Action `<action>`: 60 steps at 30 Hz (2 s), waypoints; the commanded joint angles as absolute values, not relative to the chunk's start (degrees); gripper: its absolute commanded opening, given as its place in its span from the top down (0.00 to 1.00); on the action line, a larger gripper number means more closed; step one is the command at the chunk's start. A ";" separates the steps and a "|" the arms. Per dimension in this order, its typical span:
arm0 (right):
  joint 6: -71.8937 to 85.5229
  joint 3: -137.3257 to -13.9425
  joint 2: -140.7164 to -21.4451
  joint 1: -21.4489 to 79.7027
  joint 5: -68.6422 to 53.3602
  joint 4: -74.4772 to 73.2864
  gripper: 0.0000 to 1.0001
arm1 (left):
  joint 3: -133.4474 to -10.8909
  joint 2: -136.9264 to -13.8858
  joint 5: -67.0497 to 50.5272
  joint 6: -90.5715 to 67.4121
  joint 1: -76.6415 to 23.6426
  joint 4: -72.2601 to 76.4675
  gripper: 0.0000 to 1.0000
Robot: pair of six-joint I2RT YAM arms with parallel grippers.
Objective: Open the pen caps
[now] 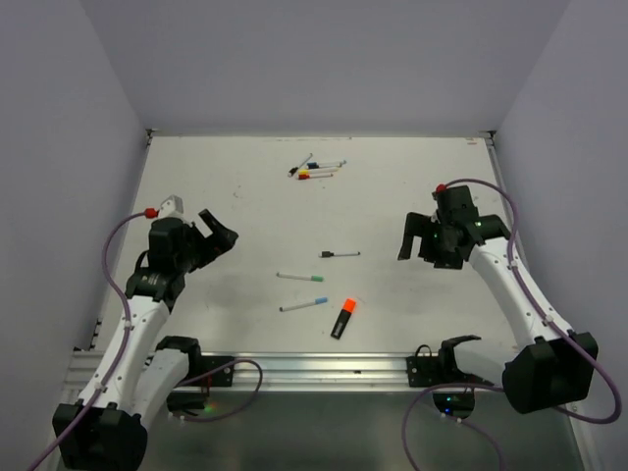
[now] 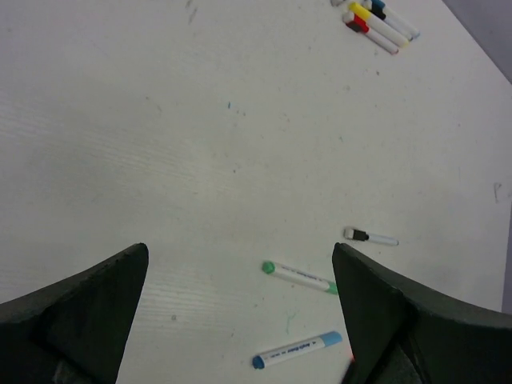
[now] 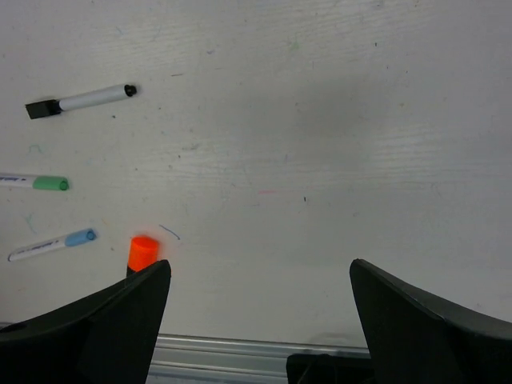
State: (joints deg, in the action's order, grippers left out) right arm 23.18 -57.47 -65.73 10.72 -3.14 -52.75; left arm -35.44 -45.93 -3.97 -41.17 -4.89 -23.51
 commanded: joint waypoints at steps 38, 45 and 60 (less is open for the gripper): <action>-6.68 -86.57 -110.91 33.31 -6.07 -40.69 0.24 | -36.30 -54.31 -24.61 -36.91 -4.66 -28.39 0.20; -7.12 -84.82 -112.50 33.40 -5.53 -38.32 0.31 | -36.56 -55.37 -25.84 -37.18 -4.66 -27.33 0.23; -6.59 -75.59 -109.33 34.01 -6.77 -33.75 0.46 | -36.74 -56.25 -25.93 -37.18 -4.57 -26.72 0.23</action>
State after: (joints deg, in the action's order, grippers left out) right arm -6.15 -76.71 -111.68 33.52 -6.74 -35.46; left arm -35.42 -56.16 -22.87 -38.30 -4.89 -27.24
